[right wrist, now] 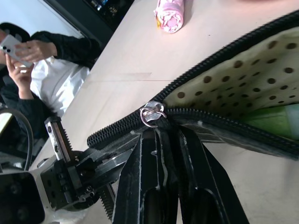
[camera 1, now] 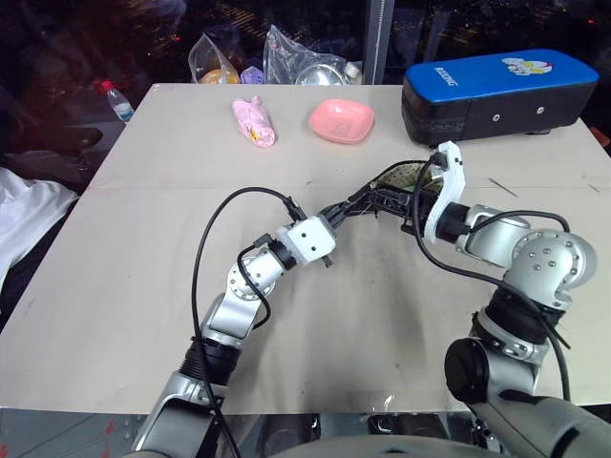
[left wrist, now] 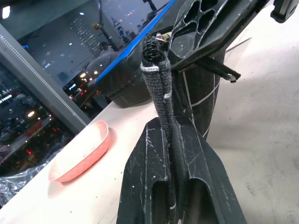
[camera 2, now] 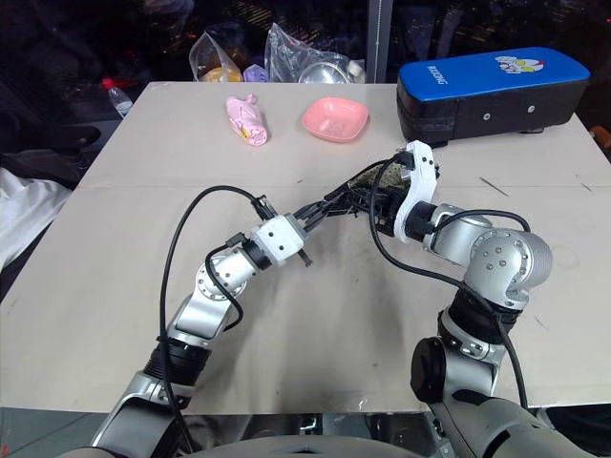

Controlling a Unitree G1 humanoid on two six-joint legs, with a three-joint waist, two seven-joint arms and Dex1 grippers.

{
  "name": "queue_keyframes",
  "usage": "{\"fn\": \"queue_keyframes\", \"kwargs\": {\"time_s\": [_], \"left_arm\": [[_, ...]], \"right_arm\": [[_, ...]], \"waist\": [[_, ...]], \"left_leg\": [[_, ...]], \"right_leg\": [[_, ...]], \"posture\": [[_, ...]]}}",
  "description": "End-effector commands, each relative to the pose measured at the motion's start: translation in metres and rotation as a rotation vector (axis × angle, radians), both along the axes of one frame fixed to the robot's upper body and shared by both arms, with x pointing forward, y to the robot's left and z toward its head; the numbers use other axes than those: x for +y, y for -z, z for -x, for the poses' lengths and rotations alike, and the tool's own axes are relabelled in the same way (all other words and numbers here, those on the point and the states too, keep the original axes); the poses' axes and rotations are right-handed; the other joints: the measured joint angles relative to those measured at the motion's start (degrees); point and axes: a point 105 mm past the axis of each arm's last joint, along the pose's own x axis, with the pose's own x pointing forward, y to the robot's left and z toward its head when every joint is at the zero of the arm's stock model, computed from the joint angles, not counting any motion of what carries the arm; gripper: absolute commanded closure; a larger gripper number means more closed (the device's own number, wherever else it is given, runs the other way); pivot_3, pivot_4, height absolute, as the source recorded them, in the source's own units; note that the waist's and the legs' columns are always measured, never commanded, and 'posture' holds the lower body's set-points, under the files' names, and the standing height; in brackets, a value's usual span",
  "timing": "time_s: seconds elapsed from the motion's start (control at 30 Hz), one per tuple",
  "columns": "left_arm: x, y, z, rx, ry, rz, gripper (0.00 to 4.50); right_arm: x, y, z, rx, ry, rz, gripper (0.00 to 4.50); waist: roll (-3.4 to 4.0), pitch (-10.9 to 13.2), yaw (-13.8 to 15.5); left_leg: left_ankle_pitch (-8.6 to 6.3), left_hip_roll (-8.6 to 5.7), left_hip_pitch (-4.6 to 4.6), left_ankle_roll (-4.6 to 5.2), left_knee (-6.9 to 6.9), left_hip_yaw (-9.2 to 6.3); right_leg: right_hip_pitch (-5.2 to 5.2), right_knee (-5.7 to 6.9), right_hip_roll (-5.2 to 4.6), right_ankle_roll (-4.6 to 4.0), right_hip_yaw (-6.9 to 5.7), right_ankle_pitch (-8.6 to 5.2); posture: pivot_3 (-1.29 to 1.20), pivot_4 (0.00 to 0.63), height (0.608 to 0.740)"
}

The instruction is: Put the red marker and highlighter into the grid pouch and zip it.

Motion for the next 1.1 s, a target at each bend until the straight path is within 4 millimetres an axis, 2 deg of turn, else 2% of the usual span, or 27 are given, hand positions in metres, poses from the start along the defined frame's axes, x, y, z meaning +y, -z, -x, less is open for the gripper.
{"fn": "queue_keyframes", "kwargs": {"time_s": [0.03,0.17,0.6,0.7,0.87,1.0,1.1], "left_arm": [[-0.001,-0.009,0.004,-0.044,0.012,0.017,4.50],[0.001,-0.009,0.002,-0.044,0.001,0.019,4.50],[0.004,-0.010,0.000,-0.045,-0.010,0.020,4.50],[0.004,-0.010,0.000,-0.045,-0.011,0.019,4.50],[0.007,-0.009,0.000,-0.044,-0.019,0.018,4.50],[0.008,-0.008,-0.001,-0.044,-0.026,0.017,4.50],[0.009,-0.007,-0.002,-0.041,-0.036,0.014,4.50]], "right_arm": [[-0.011,-0.007,0.002,-0.054,0.037,0.084,4.46],[-0.030,-0.003,0.000,-0.111,0.096,0.257,4.46],[-0.110,-0.020,-0.026,-0.170,0.413,0.375,4.46],[-0.120,-0.016,-0.027,-0.163,0.443,0.404,4.46],[-0.158,-0.003,-0.035,-0.109,0.612,0.473,4.46],[-0.166,-0.001,-0.037,-0.111,0.654,0.491,4.46],[-0.155,-0.004,-0.036,-0.165,0.583,0.472,4.46]], "waist": [[0.00,0.0,0.0],[0.00,0.0,0.1],[0.00,0.0,0.0],[0.00,0.0,0.0],[0.00,0.0,0.1],[0.01,0.0,0.0],[0.01,0.0,0.1]], "left_leg": [[0.00,0.00,0.00,0.00,0.00,0.01],[-0.01,-0.01,-0.01,0.01,0.00,0.01],[-0.01,0.00,0.00,0.02,-0.03,0.03],[-0.01,0.00,0.00,0.02,-0.03,0.04],[-0.01,0.00,0.00,0.01,-0.04,0.06],[-0.01,0.00,0.01,0.01,-0.05,0.08],[0.00,0.01,0.01,0.00,-0.06,0.07]], "right_leg": [[0.00,-0.01,0.00,0.00,0.01,0.00],[0.00,-0.05,-0.04,0.00,0.00,0.00],[-0.01,-0.04,-0.01,0.01,0.06,-0.01],[-0.01,-0.05,-0.01,0.01,0.07,-0.01],[-0.01,-0.05,-0.02,0.01,0.09,-0.01],[-0.03,-0.05,-0.01,0.01,0.11,-0.01],[-0.04,-0.04,0.01,0.01,0.10,-0.01]], "posture": [[0.00,0.150,0.737],[0.00,0.150,0.737],[0.00,0.150,0.737],[0.00,0.150,0.737],[0.00,0.150,0.737],[0.00,0.150,0.737],[0.00,0.150,0.737]]}}
